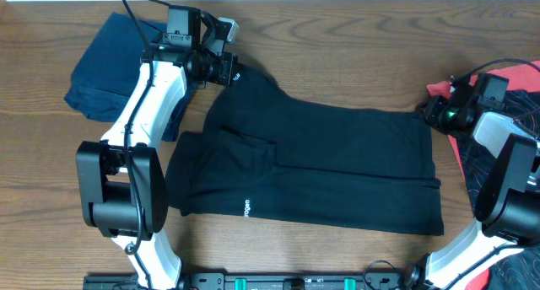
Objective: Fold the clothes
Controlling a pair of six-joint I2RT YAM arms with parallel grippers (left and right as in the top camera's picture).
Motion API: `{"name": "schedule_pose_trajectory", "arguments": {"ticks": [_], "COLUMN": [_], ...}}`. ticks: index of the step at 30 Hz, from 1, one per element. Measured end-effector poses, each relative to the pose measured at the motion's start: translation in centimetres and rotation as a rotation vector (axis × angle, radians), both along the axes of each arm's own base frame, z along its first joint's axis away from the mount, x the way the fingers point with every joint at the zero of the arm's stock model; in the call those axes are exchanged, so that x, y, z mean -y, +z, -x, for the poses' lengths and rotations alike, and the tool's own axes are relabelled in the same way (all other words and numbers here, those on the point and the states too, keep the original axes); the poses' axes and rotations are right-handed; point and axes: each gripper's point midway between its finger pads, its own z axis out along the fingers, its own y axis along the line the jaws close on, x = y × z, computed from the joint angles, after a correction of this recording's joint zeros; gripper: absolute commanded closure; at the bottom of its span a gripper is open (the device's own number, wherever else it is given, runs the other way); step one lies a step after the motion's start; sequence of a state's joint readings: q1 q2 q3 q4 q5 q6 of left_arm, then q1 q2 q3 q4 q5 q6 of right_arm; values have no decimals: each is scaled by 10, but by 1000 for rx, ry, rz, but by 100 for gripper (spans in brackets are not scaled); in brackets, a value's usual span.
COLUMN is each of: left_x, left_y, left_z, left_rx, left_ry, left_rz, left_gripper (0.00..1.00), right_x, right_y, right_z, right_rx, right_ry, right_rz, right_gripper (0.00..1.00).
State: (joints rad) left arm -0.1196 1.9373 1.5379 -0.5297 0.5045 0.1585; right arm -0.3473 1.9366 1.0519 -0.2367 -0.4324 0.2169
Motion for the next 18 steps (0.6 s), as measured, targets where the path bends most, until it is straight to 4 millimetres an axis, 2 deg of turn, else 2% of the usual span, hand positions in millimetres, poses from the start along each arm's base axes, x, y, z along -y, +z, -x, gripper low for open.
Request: {"name": "schedule_pose_trajectory", "arguments": {"ticks": [2, 3, 8, 12, 15, 18], "left_x": [0, 0, -2, -5, -8, -11], "left_y": [0, 0, -3, -2, 14, 40], "left_z": [0, 0, 3, 9, 18, 36], "left_rx": [-1, -1, -16, -39, -32, -23], "left_ry": [0, 0, 5, 13, 18, 18], "left_rz": [0, 0, -11, -27, -35, -44], "left_gripper": [94, 94, 94, 94, 94, 94], "right_x": [0, 0, 2, 11, 17, 16], "right_y": [-1, -2, -3, 1, 16, 42], "right_z": [2, 4, 10, 24, 33, 42], "right_rx": [-9, -20, -45, -83, -87, -80], "right_ry": [4, 0, -13, -49, -78, -89], "right_rz": [1, 1, -6, 7, 18, 28], "right_gripper": [95, 99, 99, 99, 99, 99]}}
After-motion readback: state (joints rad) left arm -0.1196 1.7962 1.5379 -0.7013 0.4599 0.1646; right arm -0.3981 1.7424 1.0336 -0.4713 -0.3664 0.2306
